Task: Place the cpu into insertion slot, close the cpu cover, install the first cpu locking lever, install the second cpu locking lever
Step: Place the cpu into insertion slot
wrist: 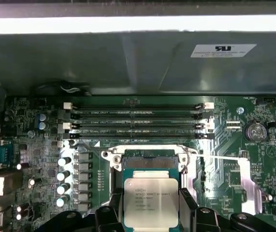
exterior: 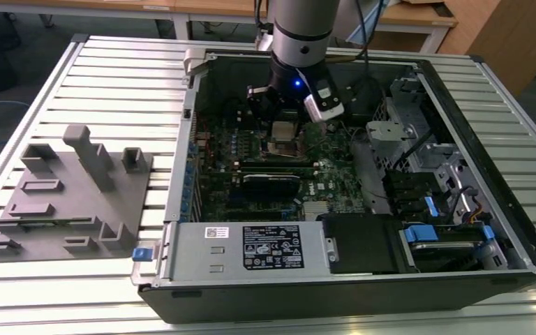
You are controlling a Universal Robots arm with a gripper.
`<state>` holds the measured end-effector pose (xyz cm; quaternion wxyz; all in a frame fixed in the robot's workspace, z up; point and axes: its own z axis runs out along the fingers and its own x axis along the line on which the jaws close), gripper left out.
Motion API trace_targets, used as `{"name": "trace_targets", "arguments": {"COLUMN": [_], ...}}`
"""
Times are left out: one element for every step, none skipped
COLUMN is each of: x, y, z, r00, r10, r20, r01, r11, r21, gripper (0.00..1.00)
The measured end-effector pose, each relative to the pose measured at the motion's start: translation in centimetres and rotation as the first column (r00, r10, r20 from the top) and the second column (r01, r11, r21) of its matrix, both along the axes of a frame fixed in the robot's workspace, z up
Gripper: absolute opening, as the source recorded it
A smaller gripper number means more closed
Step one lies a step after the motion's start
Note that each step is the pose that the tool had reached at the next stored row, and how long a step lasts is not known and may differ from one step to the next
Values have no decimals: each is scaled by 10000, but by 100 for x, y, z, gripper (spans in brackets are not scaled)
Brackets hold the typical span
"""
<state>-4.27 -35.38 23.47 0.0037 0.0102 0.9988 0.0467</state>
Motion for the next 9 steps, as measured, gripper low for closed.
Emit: {"name": "trace_targets", "arguments": {"x": [0, 0, 0, 0, 1, 0, 0, 0, 0], "y": [10, 20, 27, 30, 31, 30, 30, 31, 31], "z": [-5, -9, -11, -13, -13, -13, -13, -13, -13], "r00": [10000, 10000, 10000, 10000, 10000, 10000, 10000, 10000, 10000], "r10": [0, 0, 0, 0, 1, 1, 1, 0, 0], "r20": [0, 0, 0, 0, 1, 0, 0, 1, 0], "r01": [0, 0, 0, 0, -1, -1, -1, 0, 0], "r11": [10000, 10000, 10000, 10000, 10000, 10000, 10000, 10000, 10000], "r21": [-4, -10, -16, -21, -21, -21, -22, -22, -22], "gripper": [54, 54, 54, 54, 54, 54, 54, 54, 54]}}
